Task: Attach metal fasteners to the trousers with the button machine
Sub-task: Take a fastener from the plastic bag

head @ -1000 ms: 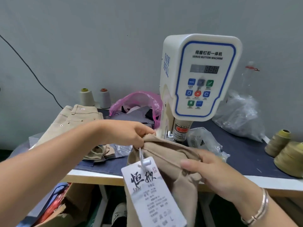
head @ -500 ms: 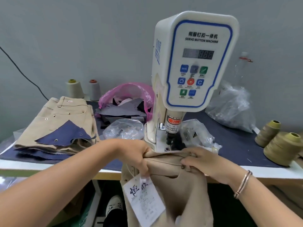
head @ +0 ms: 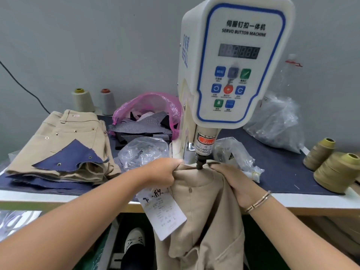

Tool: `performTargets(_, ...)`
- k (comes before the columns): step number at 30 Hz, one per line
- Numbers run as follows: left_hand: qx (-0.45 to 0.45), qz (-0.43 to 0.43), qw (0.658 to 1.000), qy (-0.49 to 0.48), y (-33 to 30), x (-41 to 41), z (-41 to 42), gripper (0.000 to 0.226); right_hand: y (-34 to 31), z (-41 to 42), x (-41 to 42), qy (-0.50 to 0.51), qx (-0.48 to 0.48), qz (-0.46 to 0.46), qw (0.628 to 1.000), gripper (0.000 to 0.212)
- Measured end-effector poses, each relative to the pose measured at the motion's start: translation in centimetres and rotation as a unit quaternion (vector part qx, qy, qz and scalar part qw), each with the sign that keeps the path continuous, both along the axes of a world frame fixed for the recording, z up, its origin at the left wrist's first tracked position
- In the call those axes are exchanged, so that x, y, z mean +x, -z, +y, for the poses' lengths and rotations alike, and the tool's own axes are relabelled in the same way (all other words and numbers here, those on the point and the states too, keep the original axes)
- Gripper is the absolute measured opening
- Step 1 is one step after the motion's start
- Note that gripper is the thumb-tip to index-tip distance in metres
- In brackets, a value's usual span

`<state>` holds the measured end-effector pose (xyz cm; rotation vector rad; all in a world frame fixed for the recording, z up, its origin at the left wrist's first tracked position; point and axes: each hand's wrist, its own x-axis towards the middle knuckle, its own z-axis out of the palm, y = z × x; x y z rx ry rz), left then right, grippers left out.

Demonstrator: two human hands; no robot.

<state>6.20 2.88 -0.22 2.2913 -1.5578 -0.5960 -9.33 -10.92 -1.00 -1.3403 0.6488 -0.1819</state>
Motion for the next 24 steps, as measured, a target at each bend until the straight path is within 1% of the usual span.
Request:
performTargets(2,-0.054,-0.023,0.998,-0.029,1.1,0.1,-0.3,0.03,0.0,-0.3,0.7,0.016,0.012,-0.008,1.0,0.03)
performTargets(5,-0.089,0.023,0.995,-0.026,2.0,1.0,0.1,0.013,0.3,-0.4,1.4,0.026,0.012,-0.006,1.0,0.026)
performTargets(6,-0.103,0.041,0.994,-0.025,2.1,1.3,0.3,0.01,0.4,-0.4,1.6,0.028,0.009,-0.005,1.0,0.023)
performTargets(7,-0.117,0.053,0.992,-0.022,2.3,1.5,0.4,0.011,0.6,-0.5,1.7,0.033,0.006,-0.001,0.999,0.022)
performTargets(8,-0.126,0.051,0.991,-0.014,2.5,1.7,0.5,0.015,0.6,-0.5,2.0,0.041,0.002,0.002,0.999,0.021)
performTargets(9,-0.129,0.027,0.991,-0.003,2.8,1.9,0.5,0.023,0.6,-0.6,2.2,0.048,-0.001,0.006,0.999,0.022)
performTargets(11,-0.1,-0.07,0.992,0.02,3.1,2.3,0.6,0.045,0.7,-1.0,2.8,0.056,-0.009,0.012,0.998,0.024)
performTargets(12,-0.075,-0.112,0.99,0.035,3.2,2.6,0.6,0.051,0.7,-1.2,3.0,0.059,-0.015,0.015,0.998,0.024)
performTargets(13,-0.049,-0.133,0.988,0.056,3.2,3.0,0.6,0.056,0.7,-1.3,3.1,0.063,-0.018,0.018,0.998,0.022)
performTargets(15,-0.004,-0.136,0.986,0.1,3.1,4.0,0.9,0.077,1.0,-1.6,3.0,0.07,-0.01,0.021,0.997,0.02)
performTargets(16,0.011,-0.152,0.981,0.12,2.9,4.5,1.2,0.086,1.2,-1.7,2.9,0.068,-0.003,0.018,0.998,0.022)
performTargets(17,0.016,-0.184,0.974,0.132,2.6,4.9,1.5,0.092,1.3,-1.8,2.9,0.062,0.002,0.013,0.998,0.027)
performTargets(19,0.01,-0.272,0.954,0.125,1.9,5.0,1.9,0.1,1.6,-1.9,2.9,0.058,-0.001,0.007,0.998,0.035)
performTargets(20,-0.005,-0.317,0.941,0.118,1.5,4.5,2.1,0.101,1.5,-1.9,3.0,0.059,-0.002,0.005,0.998,0.033)
performTargets(21,-0.037,-0.365,0.923,0.115,1.2,3.7,2.0,0.097,1.4,-1.8,3.1,0.062,0.0,0.002,0.998,0.027)
performTargets(22,-0.082,-0.405,0.904,0.113,1.0,2.6,1.8,0.086,1.4,-1.8,3.2,0.066,0.003,0.001,0.998,0.021)
performTargets(23,-0.139,-0.417,0.892,0.104,1.0,1.2,1.5,0.071,1.4,-1.8,3.3,0.073,0.01,0.001,0.997,0.018)
performTargets(24,-0.208,-0.396,0.89,0.083,1.3,-0.2,1.2,0.056,1.4,-1.8,3.4,0.08,0.016,0.002,0.997,0.017)
